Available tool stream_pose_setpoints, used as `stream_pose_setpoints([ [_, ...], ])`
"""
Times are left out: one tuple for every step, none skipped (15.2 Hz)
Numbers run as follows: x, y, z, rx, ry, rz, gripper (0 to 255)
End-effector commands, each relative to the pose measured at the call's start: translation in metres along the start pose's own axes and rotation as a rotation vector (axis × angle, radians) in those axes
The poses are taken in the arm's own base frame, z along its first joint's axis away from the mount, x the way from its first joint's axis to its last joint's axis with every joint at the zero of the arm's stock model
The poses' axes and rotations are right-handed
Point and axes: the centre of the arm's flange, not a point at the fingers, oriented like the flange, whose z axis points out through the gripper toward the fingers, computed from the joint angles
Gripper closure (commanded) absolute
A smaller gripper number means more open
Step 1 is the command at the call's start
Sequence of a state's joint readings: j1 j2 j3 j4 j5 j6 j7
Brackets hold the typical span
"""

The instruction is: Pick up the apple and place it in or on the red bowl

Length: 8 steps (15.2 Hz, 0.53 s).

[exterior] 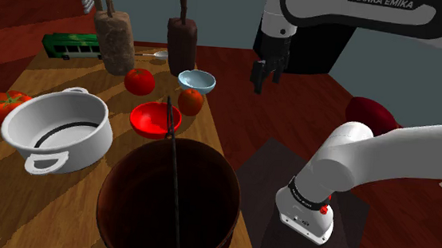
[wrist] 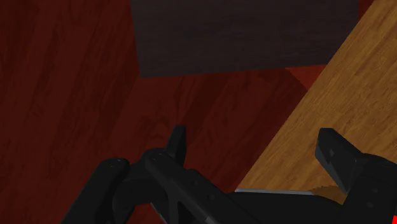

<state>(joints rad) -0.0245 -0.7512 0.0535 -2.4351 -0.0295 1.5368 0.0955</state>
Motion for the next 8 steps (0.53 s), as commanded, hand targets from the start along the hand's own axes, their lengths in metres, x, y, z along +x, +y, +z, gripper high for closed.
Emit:
stream_pose_setpoints([
  [0.000,0.000,0.000,0.000,0.000,0.000,0],
  [0.011,-0.002,0.003,0.014,0.007,0.006,0],
  [0.022,-0.005,0.006,0.027,0.013,0.012,0],
  [0.033,-0.007,0.009,0.041,0.020,0.018,0],
  [0.044,-0.009,0.012,0.055,0.027,0.024,0],
  [0.055,-0.011,0.015,0.068,0.033,0.030,0],
  [0.066,-0.014,0.018,0.082,0.040,0.035,0],
  [0.077,-0.016,0.020,0.096,0.047,0.041,0],
])
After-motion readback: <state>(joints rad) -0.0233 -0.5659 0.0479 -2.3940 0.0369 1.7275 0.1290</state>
